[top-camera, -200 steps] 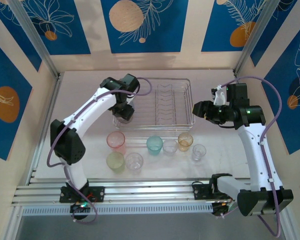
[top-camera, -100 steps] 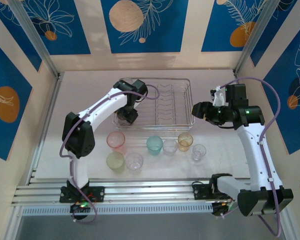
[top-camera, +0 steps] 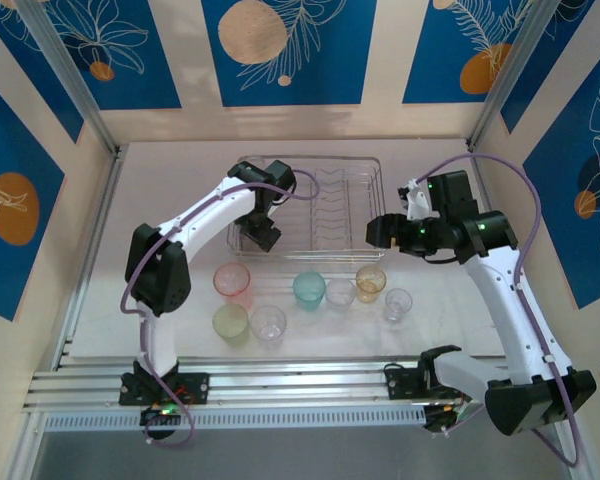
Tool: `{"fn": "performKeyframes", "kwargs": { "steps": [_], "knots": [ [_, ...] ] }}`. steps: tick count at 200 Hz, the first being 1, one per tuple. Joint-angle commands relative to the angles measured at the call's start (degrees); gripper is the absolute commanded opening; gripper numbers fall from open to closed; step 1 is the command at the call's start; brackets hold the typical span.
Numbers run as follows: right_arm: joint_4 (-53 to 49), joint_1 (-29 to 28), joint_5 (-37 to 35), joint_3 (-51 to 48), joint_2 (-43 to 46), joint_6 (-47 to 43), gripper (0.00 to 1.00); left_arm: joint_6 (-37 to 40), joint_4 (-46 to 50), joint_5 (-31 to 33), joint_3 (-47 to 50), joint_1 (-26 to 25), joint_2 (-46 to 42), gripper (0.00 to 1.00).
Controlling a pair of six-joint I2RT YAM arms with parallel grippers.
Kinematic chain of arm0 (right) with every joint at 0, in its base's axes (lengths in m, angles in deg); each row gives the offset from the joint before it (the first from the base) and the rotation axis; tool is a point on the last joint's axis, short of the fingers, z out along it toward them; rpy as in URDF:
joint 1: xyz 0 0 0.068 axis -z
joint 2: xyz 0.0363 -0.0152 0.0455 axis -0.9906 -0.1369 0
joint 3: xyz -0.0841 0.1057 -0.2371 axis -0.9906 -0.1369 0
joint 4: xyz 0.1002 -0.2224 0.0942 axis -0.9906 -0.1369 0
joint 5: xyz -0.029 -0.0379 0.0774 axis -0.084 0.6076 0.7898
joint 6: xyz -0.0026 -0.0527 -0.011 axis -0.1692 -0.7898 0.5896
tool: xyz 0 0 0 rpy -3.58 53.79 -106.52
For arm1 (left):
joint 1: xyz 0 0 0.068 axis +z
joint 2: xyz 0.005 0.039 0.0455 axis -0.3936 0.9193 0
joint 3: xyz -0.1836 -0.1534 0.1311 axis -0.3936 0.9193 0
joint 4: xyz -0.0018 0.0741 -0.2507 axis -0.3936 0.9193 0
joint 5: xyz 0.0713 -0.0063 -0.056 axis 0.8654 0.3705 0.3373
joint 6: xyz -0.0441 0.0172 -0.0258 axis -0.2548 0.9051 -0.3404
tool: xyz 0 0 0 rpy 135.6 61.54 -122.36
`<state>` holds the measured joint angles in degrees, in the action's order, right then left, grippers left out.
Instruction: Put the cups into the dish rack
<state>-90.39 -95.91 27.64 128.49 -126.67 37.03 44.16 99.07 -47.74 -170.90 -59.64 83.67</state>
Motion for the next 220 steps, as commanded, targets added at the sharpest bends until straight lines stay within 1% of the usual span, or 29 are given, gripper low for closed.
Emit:
{"fn": "performKeyframes", "kwargs": {
  "steps": [1,26,51,79,91,108,118,139,154,174,190,211,220],
  "knots": [
    [-2.4,-2.6,-2.9,1.9,0.5,-0.6,0.69,-0.2,-0.3,0.7,1.0,-0.1,-0.3,1.0],
    [-3.4,-5.4,-4.4,2.3,0.2,-0.3,0.69,-0.9,-1.8,2.4,2.0,-0.2,-2.4,1.0],
    [-4.5,-9.5,-6.0,3.0,-0.8,-0.1,0.69,-1.4,-4.1,2.9,2.9,-0.1,-6.6,1.0],
    [-4.2,-16.8,-9.2,3.6,-3.3,1.7,0.7,-2.7,-5.3,2.6,3.7,-0.1,-11.0,1.0],
    [-3.7,-20.9,-11.2,3.9,-4.8,2.7,0.7,-3.4,-5.5,3.2,4.1,-0.2,-12.6,1.0],
    [-2.7,-25.6,-13.6,4.5,-7.2,4.3,0.71,-4.4,-6.9,5.6,5.5,-0.2,-16.0,1.0],
    [-1.7,-28.0,-14.5,4.7,-8.6,5.0,0.71,-5.3,-8.9,8.1,6.9,-0.1,-18.6,1.0],
    [0.4,-32.1,-16.2,5.6,-11.9,6.4,0.7,-6.2,-16.4,13.9,12.7,0.5,-26.4,1.0],
    [2.5,-34.9,-16.4,6.4,-14.8,7.1,0.7,-7.3,-22.2,16.2,17.0,1.5,-32.4,1.0],
    [3.9,-38.6,-17.0,9.0,-19.6,7.6,0.69,-9.6,-29.8,15.4,23.5,3.5,-40.1,1.0],
    [4.1,-41.0,-17.3,11.8,-23.9,7.6,0.67,-11.7,-34.2,12.8,28.7,5.4,-45.0,1.0],
    [3.6,-42.6,-17.4,15.9,-29.0,7.6,0.61,-14.0,-36.8,10.0,33.9,7.0,-48.7,1.0],
    [3.0,-43.0,-18.2,17.6,-30.8,7.6,0.6,-14.9,-37.0,9.3,35.3,7.3,-49.6,1.0]
  ]
}}
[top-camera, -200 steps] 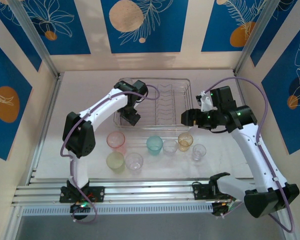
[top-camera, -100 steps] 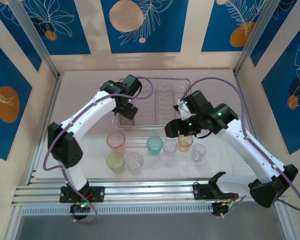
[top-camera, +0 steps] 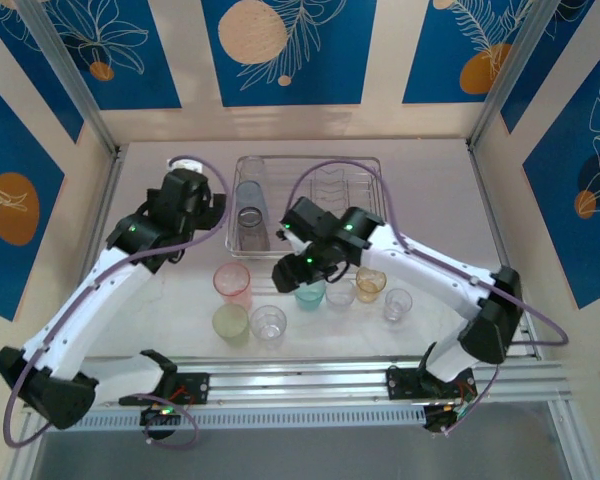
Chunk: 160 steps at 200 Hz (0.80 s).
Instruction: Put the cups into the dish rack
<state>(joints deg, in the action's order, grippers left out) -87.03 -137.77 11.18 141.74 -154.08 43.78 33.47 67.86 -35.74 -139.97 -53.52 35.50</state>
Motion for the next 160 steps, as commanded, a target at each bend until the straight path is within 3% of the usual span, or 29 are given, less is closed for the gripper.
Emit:
{"fn": "performKeyframes", "kwargs": {
  "steps": [1,57,95,160],
  "knots": [
    [-0.4,-1.2,-1.8,4.4,-3.6,0.9,0.59,-4.3,-5.8,-2.7,4.5,1.2,-1.5,1.0],
    [0.8,-1.2,0.5,11.8,-12.8,1.9,0.56,-9.1,-10.0,-7.3,13.0,2.6,-7.0,1.0],
    [-0.5,-1.4,2.0,18.7,-18.9,1.5,0.48,-10.4,-15.3,-11.3,17.9,3.3,-9.5,1.0],
    [-6.0,-2.5,-0.2,28.8,-27.7,-0.3,0.43,-12.6,-17.2,-10.4,22.1,4.2,-12.3,1.0]
  ]
}}
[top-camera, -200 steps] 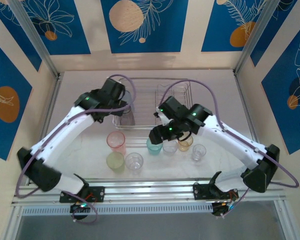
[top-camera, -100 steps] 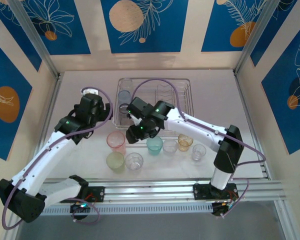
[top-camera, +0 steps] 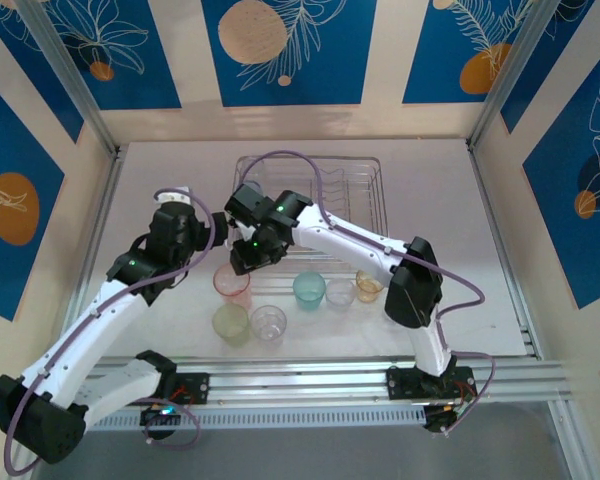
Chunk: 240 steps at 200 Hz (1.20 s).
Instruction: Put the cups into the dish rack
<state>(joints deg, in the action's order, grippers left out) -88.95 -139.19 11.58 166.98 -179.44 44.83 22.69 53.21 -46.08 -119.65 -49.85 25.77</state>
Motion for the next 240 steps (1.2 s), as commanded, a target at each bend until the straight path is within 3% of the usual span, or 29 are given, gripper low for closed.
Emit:
{"fn": "performKeyframes", "kwargs": {
  "steps": [1,36,128,156,176,240],
  "knots": [
    [-4.1,-1.0,-0.6,3.6,-2.3,-1.3,0.43,-1.9,-2.6,0.0,1.8,0.6,-2.7,1.0],
    [-7.1,-2.3,-2.5,7.1,-5.6,-2.7,0.42,-3.3,-3.7,1.1,4.6,1.7,-5.4,1.0],
    [-11.1,-2.8,-5.8,11.6,-9.5,-3.9,0.33,-6.5,-4.9,-3.5,7.8,5.0,-6.2,1.0],
    [-11.5,-2.9,-6.1,12.5,-9.9,-4.0,0.19,-7.3,-5.1,-4.9,8.3,5.6,-6.2,1.0],
    [-12.8,-3.0,-6.9,14.4,-9.9,-3.5,0.0,-7.0,-6.5,-6.1,9.1,5.8,-6.8,1.0],
    [-11.2,-3.6,-9.1,14.9,-1.8,-2.9,0.0,-1.2,-13.9,-11.5,9.7,6.0,-10.4,1.0]
  ]
}}
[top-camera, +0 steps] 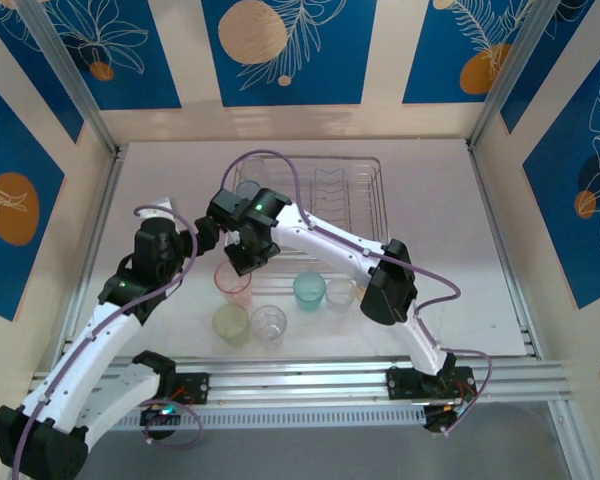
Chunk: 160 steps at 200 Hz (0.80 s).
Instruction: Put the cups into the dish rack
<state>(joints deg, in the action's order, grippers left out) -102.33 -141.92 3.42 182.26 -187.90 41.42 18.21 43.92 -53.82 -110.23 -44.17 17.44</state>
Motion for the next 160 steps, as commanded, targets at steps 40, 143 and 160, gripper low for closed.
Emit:
{"fn": "performKeyframes", "kwargs": {
  "steps": [40,143,160],
  "knots": [
    [5.9,0.6,2.3,-9.3,17.4,0.6,0.0,6.6,-5.0,-3.3,-3.3,0.4,-6.4,1.0],
    [26.8,36.6,35.0,-45.6,62.7,5.0,0.0,4.6,-32.7,-55.5,-6.8,0.4,1.8,1.0],
    [29.0,45.7,45.0,-47.4,65.3,5.8,0.0,-1.3,-41.2,-64.7,-6.8,-0.1,5.7,1.0]
  ]
}}
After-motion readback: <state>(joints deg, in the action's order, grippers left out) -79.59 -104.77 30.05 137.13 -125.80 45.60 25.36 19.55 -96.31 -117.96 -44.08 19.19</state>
